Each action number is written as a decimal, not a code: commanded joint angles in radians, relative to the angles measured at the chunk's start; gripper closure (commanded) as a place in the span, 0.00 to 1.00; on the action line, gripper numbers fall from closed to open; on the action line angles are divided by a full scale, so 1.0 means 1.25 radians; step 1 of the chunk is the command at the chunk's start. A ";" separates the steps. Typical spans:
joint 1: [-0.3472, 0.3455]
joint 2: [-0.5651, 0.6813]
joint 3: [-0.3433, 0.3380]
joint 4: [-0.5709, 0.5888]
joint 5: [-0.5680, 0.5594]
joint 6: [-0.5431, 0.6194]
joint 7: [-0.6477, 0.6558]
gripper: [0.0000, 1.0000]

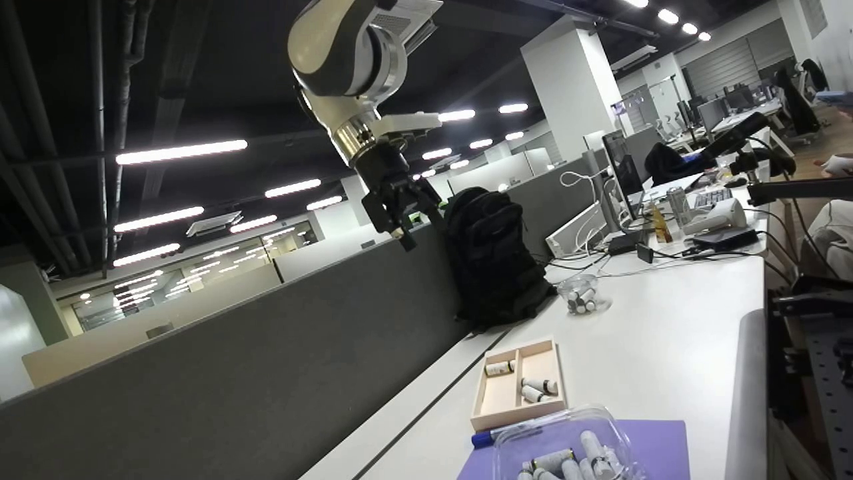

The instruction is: Put the marker inside the wooden box

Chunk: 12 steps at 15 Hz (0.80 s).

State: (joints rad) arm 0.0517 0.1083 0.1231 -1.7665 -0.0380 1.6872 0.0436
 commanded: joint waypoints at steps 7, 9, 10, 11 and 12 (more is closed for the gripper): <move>0.036 0.087 -0.025 0.025 -0.057 0.168 0.133 0.00; 0.036 0.090 -0.026 0.026 -0.056 0.171 0.138 0.00; 0.036 0.089 -0.026 0.026 -0.055 0.171 0.138 0.00; 0.036 0.090 -0.027 0.027 -0.055 0.171 0.139 0.00; 0.036 0.089 -0.027 0.028 -0.055 0.171 0.139 0.00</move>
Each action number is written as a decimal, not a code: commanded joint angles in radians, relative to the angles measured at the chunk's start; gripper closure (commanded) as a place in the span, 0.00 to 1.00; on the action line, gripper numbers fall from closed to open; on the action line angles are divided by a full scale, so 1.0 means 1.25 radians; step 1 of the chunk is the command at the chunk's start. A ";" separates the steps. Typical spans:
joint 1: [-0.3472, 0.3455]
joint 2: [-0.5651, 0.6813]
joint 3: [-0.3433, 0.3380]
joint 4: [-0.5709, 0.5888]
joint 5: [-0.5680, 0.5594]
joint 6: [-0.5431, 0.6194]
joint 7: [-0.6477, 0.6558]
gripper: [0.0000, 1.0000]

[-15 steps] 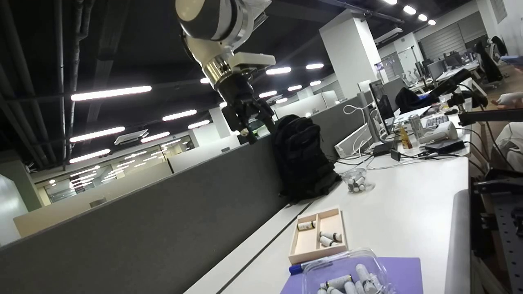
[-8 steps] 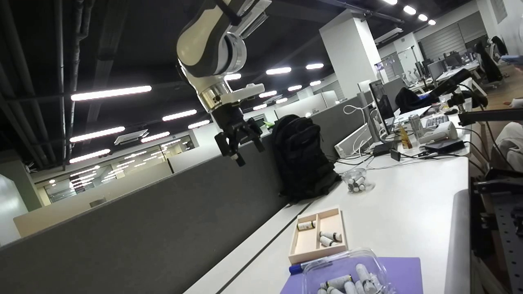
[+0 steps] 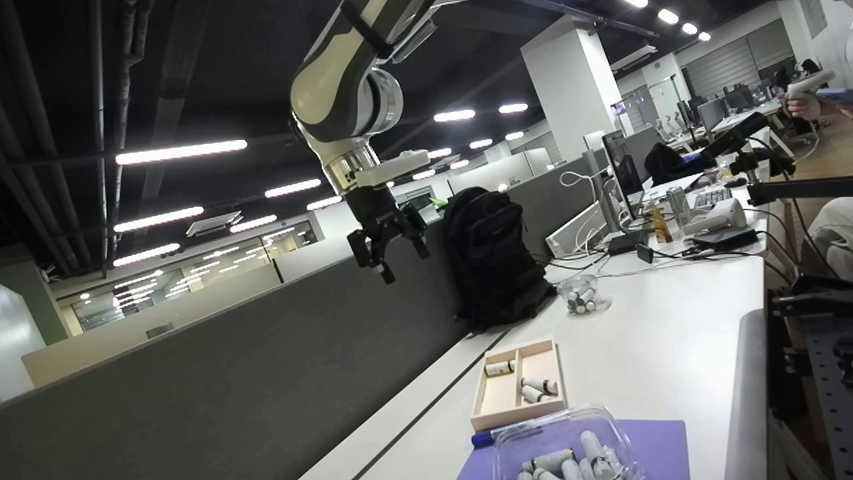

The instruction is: Put the marker inside the wooden box

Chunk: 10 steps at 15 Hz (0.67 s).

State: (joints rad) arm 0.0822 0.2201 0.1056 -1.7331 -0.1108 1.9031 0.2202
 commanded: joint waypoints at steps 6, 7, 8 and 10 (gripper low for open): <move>0.009 0.047 -0.025 -0.070 -0.102 0.133 -0.113 0.00; 0.002 0.058 -0.026 -0.092 -0.103 0.180 -0.149 0.00; -0.005 0.068 -0.028 -0.110 -0.099 0.221 -0.181 0.00; -0.027 0.085 -0.024 -0.160 -0.063 0.330 -0.264 0.00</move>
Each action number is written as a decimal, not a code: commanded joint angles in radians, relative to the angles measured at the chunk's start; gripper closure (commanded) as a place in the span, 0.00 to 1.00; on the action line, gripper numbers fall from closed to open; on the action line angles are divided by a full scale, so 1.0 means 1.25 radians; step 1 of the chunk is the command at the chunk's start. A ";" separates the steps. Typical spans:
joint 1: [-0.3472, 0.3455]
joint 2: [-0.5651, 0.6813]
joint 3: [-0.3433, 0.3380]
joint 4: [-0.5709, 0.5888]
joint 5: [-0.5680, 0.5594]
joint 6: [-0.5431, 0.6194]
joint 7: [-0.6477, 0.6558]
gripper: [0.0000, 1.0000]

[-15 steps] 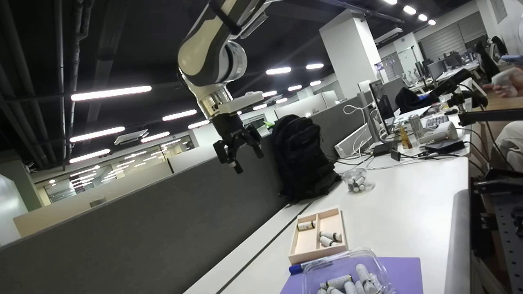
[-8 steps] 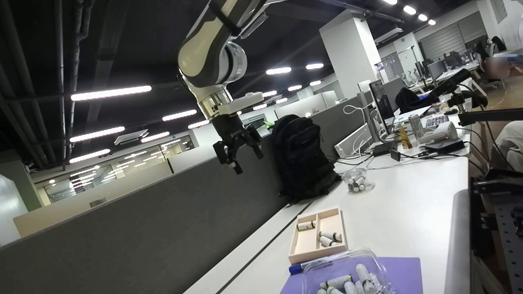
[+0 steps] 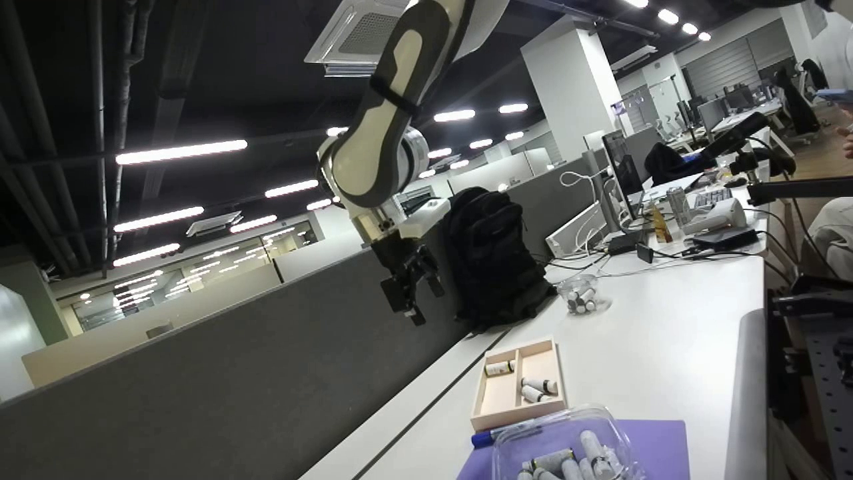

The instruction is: Put the marker inside the wooden box

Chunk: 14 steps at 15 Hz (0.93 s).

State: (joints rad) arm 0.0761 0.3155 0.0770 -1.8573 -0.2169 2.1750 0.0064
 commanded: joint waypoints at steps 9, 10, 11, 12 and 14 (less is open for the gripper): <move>-0.150 0.117 0.104 -0.129 0.333 0.213 -0.482 0.00; -0.147 0.127 0.097 -0.128 0.327 0.217 -0.482 0.00; -0.143 0.137 0.091 -0.126 0.316 0.218 -0.478 0.00; -0.134 0.148 0.081 -0.125 0.298 0.226 -0.465 0.00; -0.121 0.168 0.067 -0.122 0.268 0.235 -0.447 0.00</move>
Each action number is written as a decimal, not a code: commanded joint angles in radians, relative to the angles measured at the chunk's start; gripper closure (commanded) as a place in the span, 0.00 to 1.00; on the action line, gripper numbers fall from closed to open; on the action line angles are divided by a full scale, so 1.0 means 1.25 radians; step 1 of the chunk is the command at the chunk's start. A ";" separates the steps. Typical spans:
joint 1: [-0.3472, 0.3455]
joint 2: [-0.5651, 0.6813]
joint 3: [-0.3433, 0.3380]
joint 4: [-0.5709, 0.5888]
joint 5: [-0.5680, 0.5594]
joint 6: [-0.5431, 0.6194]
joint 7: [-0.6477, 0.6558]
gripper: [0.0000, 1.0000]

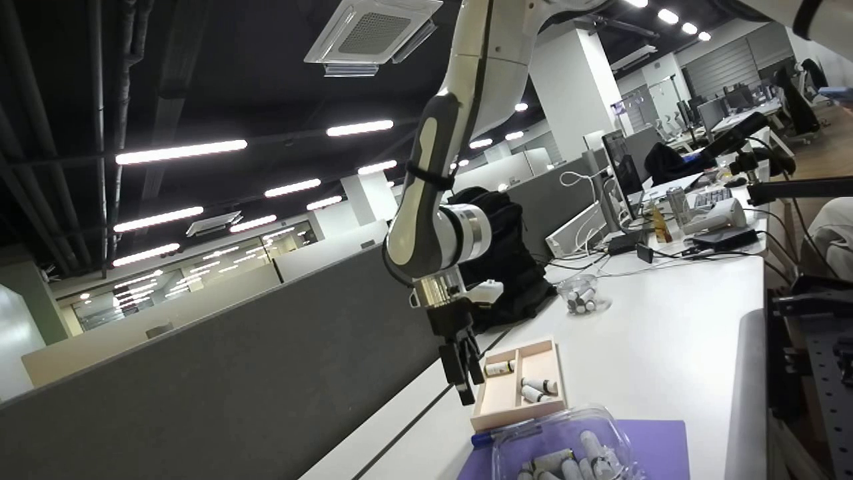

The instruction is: Put the marker inside the wooden box

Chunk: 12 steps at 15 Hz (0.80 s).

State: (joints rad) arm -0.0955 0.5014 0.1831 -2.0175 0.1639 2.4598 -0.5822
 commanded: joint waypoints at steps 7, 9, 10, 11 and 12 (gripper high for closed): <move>0.079 0.062 -0.066 0.010 -0.190 0.050 0.104 0.00; 0.097 0.067 -0.072 0.007 -0.227 0.062 0.125 0.00; 0.106 0.069 -0.075 0.006 -0.244 0.065 0.134 0.00; 0.119 0.066 -0.080 -0.001 -0.261 0.074 0.151 0.00; 0.084 0.070 -0.054 0.004 -0.234 0.059 0.109 0.00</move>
State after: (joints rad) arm 0.0222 0.5871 0.1035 -2.0156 -0.1183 2.5380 -0.4526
